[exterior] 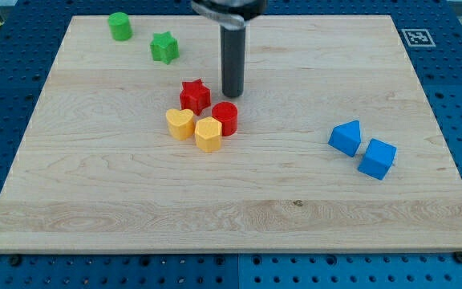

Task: Slide the red star to yellow hexagon

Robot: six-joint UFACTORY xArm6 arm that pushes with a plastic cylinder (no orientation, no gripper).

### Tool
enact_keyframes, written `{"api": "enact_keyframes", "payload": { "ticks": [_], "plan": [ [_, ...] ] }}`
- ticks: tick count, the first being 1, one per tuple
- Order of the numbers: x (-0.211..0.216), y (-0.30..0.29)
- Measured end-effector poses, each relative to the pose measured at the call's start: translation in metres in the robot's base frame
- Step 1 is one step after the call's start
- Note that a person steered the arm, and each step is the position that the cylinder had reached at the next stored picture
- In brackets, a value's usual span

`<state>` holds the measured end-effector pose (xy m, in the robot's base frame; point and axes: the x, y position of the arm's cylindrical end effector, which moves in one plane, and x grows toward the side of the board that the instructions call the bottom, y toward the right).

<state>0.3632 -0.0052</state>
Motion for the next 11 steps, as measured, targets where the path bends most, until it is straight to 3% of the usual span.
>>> {"api": "enact_keyframes", "payload": {
  "ticks": [1,3,5,6,8,10,11],
  "plan": [
    [-0.036,-0.022],
    [0.013,-0.048],
    [-0.012,-0.087],
    [-0.003,-0.117],
    [0.046,-0.103],
    [0.013,-0.104],
    [0.013,-0.077]
  ]
}}
